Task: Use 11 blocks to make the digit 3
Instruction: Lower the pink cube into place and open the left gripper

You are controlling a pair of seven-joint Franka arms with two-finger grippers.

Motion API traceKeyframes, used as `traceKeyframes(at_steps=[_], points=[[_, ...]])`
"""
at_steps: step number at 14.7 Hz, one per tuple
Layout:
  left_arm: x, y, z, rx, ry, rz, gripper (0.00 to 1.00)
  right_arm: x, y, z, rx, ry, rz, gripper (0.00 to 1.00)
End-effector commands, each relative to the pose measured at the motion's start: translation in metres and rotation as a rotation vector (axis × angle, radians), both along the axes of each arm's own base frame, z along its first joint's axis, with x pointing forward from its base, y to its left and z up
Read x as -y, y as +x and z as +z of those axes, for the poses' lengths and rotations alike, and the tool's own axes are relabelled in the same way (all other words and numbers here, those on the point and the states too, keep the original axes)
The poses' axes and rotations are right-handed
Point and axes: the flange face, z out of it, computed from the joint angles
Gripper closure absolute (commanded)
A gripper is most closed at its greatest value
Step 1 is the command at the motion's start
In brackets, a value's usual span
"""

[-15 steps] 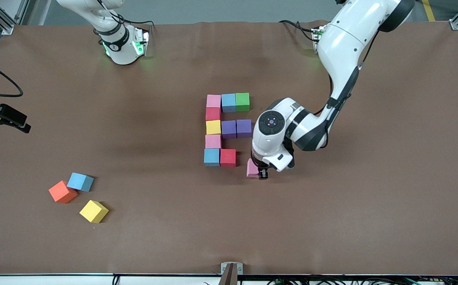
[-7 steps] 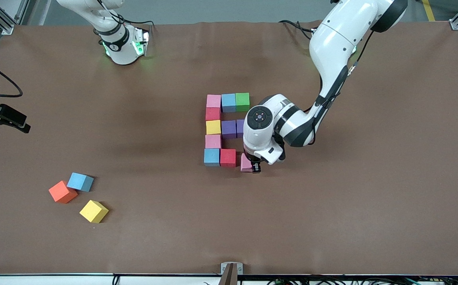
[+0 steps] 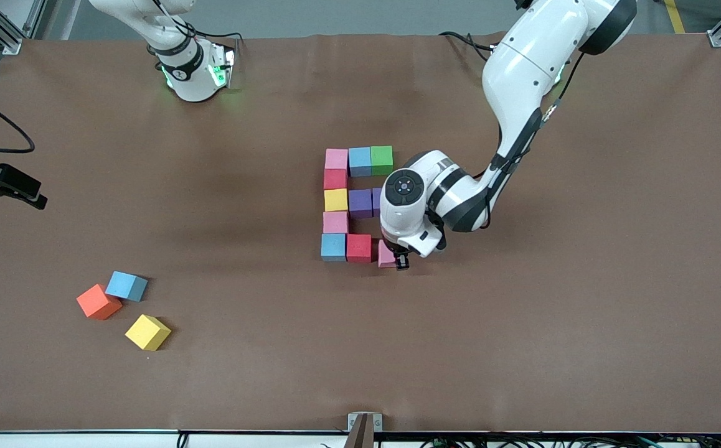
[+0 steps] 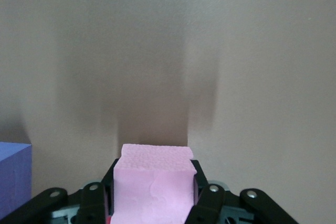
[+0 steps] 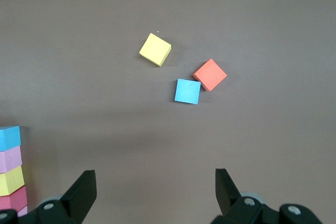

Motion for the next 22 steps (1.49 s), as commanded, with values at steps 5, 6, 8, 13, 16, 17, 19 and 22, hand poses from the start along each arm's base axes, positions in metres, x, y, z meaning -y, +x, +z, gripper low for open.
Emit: traceKeyframes(at_steps=[5, 6, 8, 13, 16, 17, 19, 22], points=[[0.012, -0.011, -0.013, 0.011, 0.028, -0.008, 0.84, 0.004, -0.002, 0.000, -0.001, -0.012, -0.001, 0.00], [0.012, -0.011, -0.013, 0.012, 0.027, -0.007, 0.84, 0.004, -0.002, 0.001, 0.000, -0.012, -0.001, 0.00], [0.012, -0.011, -0.014, 0.010, 0.026, -0.006, 0.84, 0.003, -0.002, 0.001, 0.000, -0.012, 0.004, 0.00], [0.019, -0.017, -0.018, 0.005, 0.029, -0.021, 0.82, 0.004, -0.002, -0.001, -0.004, -0.012, 0.001, 0.00], [0.020, -0.014, -0.014, 0.014, 0.022, -0.024, 0.82, 0.004, -0.002, -0.001, -0.004, -0.012, 0.001, 0.00], [0.020, -0.014, -0.014, 0.014, 0.023, -0.027, 0.82, 0.004, -0.002, -0.001, -0.004, -0.011, 0.001, 0.00], [0.020, -0.014, -0.018, 0.009, 0.024, -0.027, 0.81, 0.005, -0.002, -0.001, -0.004, -0.011, -0.001, 0.00], [0.020, -0.013, -0.021, 0.008, 0.025, -0.029, 0.69, 0.004, -0.002, -0.001, -0.004, -0.011, -0.001, 0.00]])
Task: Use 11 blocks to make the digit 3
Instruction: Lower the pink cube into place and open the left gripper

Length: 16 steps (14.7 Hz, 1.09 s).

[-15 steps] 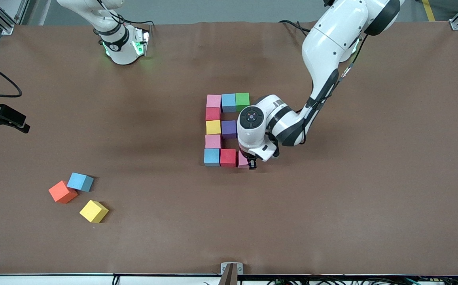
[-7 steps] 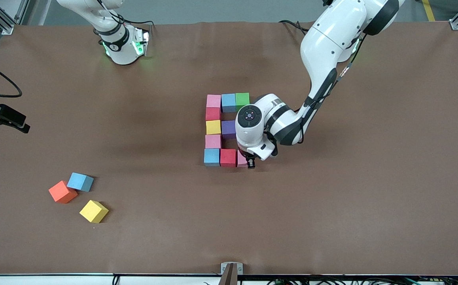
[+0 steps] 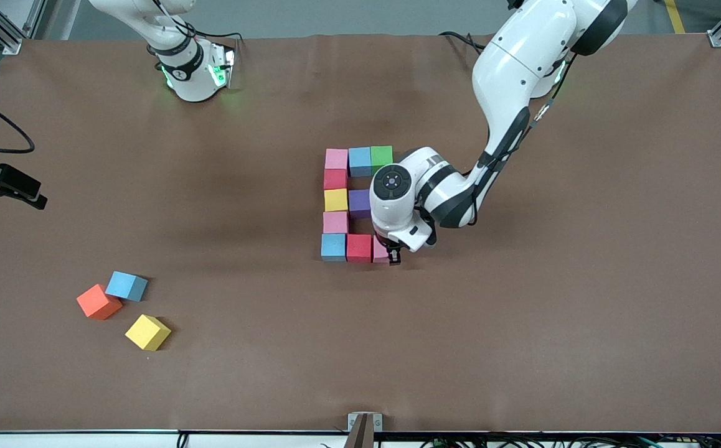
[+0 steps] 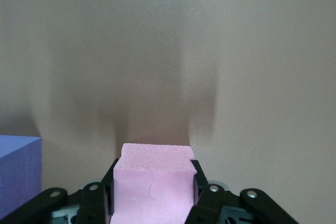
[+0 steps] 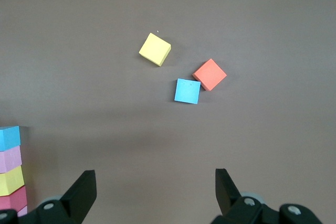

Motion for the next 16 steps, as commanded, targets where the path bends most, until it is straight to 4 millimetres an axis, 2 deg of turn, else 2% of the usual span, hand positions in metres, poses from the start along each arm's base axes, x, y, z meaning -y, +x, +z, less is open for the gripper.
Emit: traceKeyframes(at_steps=[1, 3, 9, 14, 16], points=[[0.005, 0.000, -0.012, 0.006, 0.008, -0.003, 0.59, 0.005, -0.003, 0.000, -0.003, -0.011, -0.002, 0.00], [0.005, 0.002, -0.011, 0.008, 0.006, -0.002, 0.00, 0.005, -0.002, 0.000, -0.002, -0.010, -0.002, 0.00], [0.007, 0.005, 0.005, 0.024, 0.003, -0.007, 0.00, 0.003, -0.002, 0.000, 0.000, -0.010, 0.003, 0.00], [0.006, 0.008, 0.058, 0.027, 0.035, -0.026, 0.00, 0.003, -0.002, 0.000, 0.000, -0.010, 0.003, 0.00], [0.003, 0.006, 0.090, 0.032, 0.056, -0.063, 0.00, 0.002, -0.002, 0.000, -0.003, -0.010, 0.005, 0.00]])
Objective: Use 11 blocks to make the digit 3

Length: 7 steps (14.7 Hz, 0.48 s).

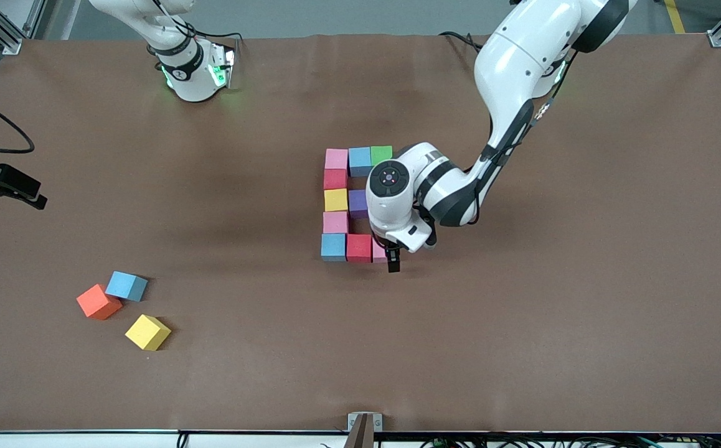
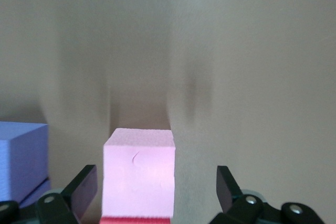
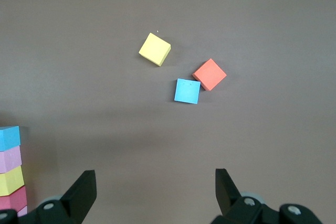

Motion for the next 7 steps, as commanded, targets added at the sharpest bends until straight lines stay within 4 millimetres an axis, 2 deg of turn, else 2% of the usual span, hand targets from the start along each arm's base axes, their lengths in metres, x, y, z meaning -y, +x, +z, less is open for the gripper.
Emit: traceKeyframes(at_steps=[1, 4, 7], points=[[-0.005, -0.005, 0.052, 0.017, 0.045, -0.083, 0.00, 0.003, -0.003, 0.002, 0.001, -0.010, 0.003, 0.00], [-0.021, -0.003, 0.082, -0.015, 0.105, -0.311, 0.00, 0.002, -0.003, 0.002, 0.001, -0.010, 0.005, 0.00], [-0.053, 0.015, 0.121, -0.014, 0.141, -0.498, 0.00, 0.002, -0.003, 0.002, 0.001, -0.010, 0.005, 0.00]])
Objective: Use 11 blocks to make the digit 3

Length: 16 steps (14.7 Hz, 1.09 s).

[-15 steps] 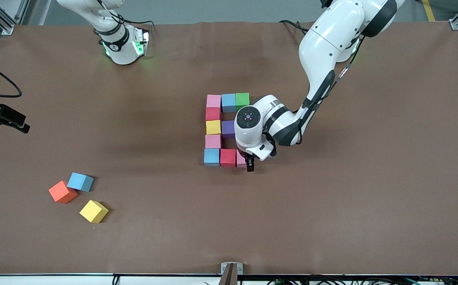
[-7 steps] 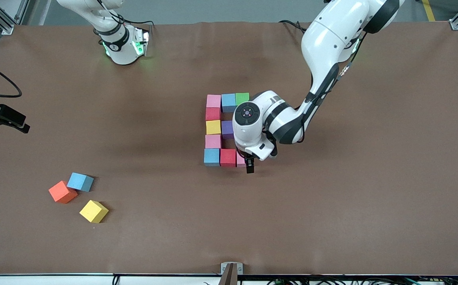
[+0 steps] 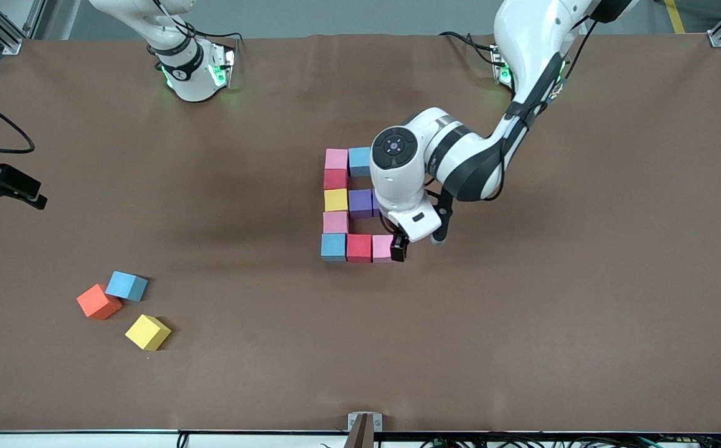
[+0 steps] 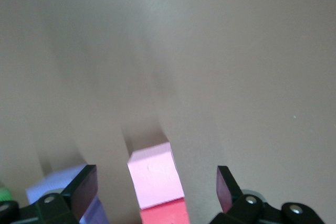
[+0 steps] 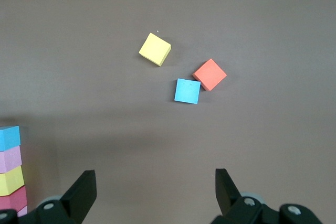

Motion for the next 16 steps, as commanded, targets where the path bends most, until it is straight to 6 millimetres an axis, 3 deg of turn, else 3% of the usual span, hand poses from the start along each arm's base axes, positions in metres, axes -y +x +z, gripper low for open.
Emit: traceKeyframes(at_steps=[1, 6, 10, 13, 16], points=[[-0.043, 0.021, 0.040, 0.013, 0.033, -0.135, 0.00, 0.002, -0.002, 0.001, 0.000, -0.010, 0.005, 0.00], [-0.091, 0.038, 0.088, 0.004, 0.073, -0.346, 0.00, 0.000, -0.002, 0.001, 0.002, -0.007, 0.008, 0.00], [-0.148, 0.055, 0.121, -0.029, 0.100, -0.498, 0.00, -0.001, -0.002, 0.002, 0.003, -0.006, 0.008, 0.00], [-0.170, 0.052, 0.141, -0.072, 0.093, -0.546, 0.00, -0.004, -0.003, 0.001, -0.003, -0.003, 0.012, 0.00], [-0.212, 0.062, 0.163, -0.078, 0.049, -0.656, 0.00, -0.003, -0.003, 0.004, 0.005, -0.002, 0.011, 0.00]])
